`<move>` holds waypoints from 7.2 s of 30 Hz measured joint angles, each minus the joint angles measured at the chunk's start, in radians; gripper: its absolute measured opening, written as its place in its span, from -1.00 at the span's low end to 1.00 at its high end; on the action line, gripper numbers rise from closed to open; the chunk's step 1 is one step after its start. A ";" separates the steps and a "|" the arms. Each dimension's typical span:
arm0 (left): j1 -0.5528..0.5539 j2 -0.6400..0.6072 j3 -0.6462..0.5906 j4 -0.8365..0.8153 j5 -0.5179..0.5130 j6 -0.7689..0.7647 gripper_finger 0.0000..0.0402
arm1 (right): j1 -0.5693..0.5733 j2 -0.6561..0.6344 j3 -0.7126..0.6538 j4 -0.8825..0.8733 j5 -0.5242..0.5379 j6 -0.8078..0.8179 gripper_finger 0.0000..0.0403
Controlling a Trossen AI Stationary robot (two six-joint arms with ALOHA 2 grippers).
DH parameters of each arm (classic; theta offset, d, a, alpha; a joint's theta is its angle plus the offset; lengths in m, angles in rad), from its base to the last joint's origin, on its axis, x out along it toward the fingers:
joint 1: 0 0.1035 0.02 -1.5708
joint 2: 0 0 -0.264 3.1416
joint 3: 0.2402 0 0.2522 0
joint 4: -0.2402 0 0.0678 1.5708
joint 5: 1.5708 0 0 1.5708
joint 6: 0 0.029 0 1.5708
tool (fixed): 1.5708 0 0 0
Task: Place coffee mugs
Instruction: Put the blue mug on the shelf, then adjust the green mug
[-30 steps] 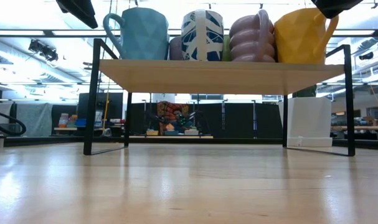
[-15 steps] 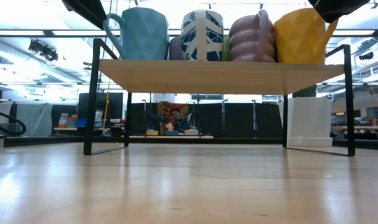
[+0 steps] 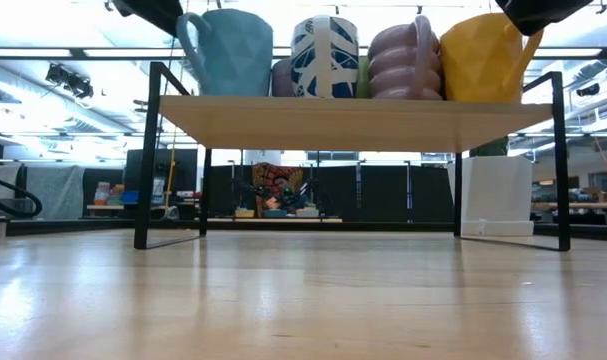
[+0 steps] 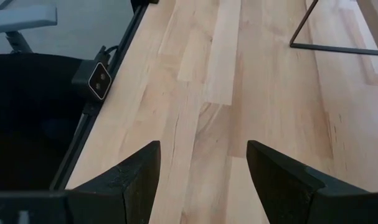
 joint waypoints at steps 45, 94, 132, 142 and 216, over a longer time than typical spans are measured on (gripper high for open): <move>0.039 0.077 0.000 0.231 -0.043 0.160 -0.04 | 0.000 0.000 0.000 0.023 0.000 -0.022 0.21; 0.098 0.118 0.001 0.305 0.181 0.259 -0.04 | -0.004 0.000 0.000 0.045 -0.008 -0.040 0.21; 0.042 -0.090 -0.183 0.516 0.148 0.489 -0.04 | 0.070 -0.489 -0.280 0.348 -0.058 -0.308 0.21; 0.042 -0.373 -0.445 0.705 0.150 0.473 -0.04 | 0.061 -0.782 -0.465 0.438 -0.002 -0.295 0.21; 0.534 -1.122 -1.212 1.224 0.494 0.569 -0.97 | -0.418 -1.370 -0.830 0.508 -0.139 -0.563 0.17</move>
